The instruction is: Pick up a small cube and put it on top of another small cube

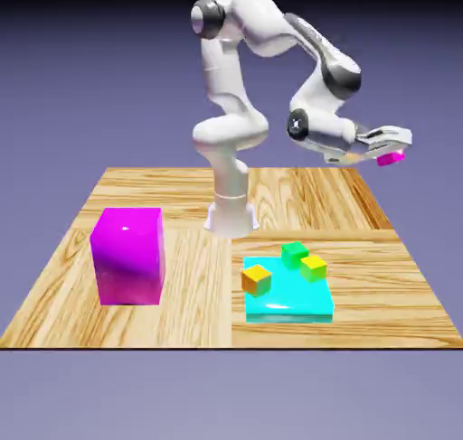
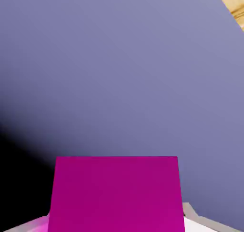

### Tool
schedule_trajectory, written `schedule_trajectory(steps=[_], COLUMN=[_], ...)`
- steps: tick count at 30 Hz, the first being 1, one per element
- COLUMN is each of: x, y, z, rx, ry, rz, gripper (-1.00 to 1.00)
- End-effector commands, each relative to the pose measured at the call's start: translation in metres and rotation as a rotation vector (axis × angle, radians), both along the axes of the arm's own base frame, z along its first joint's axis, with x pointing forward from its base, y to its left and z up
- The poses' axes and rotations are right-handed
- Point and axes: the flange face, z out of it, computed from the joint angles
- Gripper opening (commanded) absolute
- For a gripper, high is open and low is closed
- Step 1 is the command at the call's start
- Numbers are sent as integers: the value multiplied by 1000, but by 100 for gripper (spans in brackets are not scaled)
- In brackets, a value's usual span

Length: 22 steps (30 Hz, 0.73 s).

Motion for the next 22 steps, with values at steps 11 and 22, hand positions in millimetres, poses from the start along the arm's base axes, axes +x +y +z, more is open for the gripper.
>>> schedule_trajectory(steps=[11, 22], x=[-26, -11], y=[-272, -244], z=[-149, -185], rx=[-38, -38], ry=[434, 444], rz=[-857, -873], gripper=[-100, 100])
